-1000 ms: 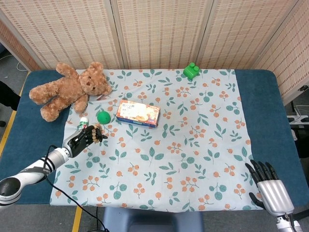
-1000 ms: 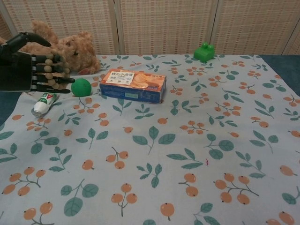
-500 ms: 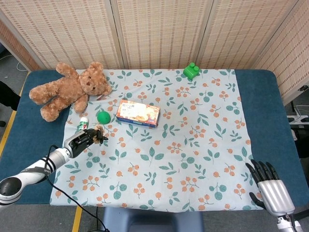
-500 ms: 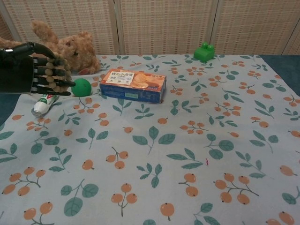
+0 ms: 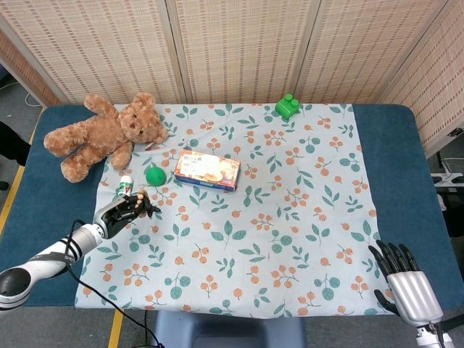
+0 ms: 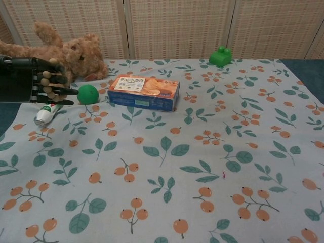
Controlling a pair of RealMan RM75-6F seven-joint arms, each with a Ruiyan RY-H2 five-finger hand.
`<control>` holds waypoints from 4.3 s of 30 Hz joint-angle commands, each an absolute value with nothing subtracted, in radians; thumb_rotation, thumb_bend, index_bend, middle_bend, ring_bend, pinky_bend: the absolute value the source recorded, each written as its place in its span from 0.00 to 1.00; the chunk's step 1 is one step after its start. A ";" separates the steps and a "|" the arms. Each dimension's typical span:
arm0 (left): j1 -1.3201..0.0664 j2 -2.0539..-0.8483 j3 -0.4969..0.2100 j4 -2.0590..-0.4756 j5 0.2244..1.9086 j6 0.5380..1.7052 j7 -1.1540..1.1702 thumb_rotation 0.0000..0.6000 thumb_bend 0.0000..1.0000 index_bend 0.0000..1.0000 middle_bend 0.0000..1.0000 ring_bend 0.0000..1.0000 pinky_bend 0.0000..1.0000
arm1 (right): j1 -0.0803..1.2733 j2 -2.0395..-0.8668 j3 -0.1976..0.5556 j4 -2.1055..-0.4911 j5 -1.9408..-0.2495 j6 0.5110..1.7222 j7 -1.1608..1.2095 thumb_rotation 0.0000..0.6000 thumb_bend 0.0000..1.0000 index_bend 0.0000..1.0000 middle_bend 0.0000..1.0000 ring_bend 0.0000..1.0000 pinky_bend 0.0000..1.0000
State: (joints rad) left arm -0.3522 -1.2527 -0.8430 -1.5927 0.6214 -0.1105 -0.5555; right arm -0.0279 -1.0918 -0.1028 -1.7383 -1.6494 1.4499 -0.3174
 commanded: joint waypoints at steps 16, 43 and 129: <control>-0.304 -1.314 -0.937 -1.561 0.641 -0.282 -0.389 1.00 0.63 0.38 0.44 0.17 0.00 | -0.029 -1.087 -0.099 -1.739 -1.643 1.451 -0.308 1.00 0.24 0.00 0.00 0.00 0.00; -0.321 -1.298 -0.896 -1.559 0.579 -0.213 -0.430 0.51 0.55 0.63 0.53 0.22 0.01 | -0.029 -1.089 -0.098 -1.740 -1.643 1.448 -0.315 1.00 0.24 0.00 0.00 0.00 0.00; -0.072 -1.215 -0.272 -1.654 2.049 1.091 -0.134 1.00 0.52 0.00 0.00 0.00 0.06 | -0.048 -1.100 -0.086 -1.723 -1.675 1.509 -0.302 1.00 0.24 0.00 0.00 0.00 0.00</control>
